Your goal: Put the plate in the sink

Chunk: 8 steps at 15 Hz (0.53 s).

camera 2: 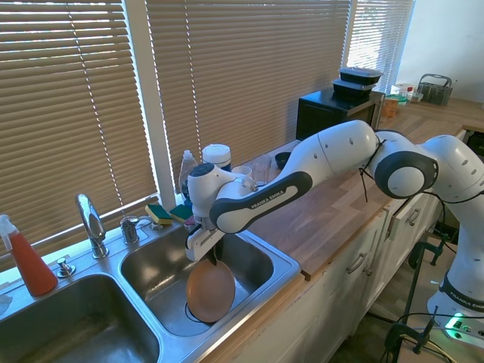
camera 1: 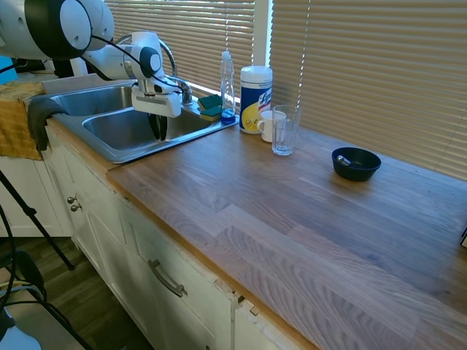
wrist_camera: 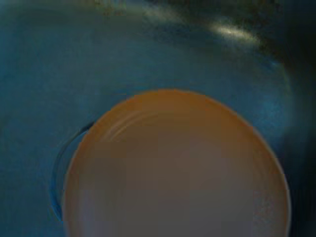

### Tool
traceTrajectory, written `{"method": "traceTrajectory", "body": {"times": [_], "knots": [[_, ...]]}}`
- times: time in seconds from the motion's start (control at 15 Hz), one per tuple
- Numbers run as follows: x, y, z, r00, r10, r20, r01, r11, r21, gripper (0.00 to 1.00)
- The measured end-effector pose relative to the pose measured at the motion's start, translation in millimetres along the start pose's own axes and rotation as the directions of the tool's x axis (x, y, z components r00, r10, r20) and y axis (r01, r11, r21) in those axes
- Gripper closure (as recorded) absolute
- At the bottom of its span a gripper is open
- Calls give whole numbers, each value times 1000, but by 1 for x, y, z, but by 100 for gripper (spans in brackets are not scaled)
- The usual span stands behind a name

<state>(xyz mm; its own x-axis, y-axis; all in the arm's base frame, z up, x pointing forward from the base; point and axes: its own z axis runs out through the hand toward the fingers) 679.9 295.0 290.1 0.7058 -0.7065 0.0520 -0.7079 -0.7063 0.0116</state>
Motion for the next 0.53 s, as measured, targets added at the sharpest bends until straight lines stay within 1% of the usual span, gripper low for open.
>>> {"method": "traceTrajectory", "body": {"times": [0.27,0.53], "knots": [[2,-1,-24,1000,12,-15,-11,999,36,0],[13,12,-70,998,39,-42,-36,996,85,0]]}}
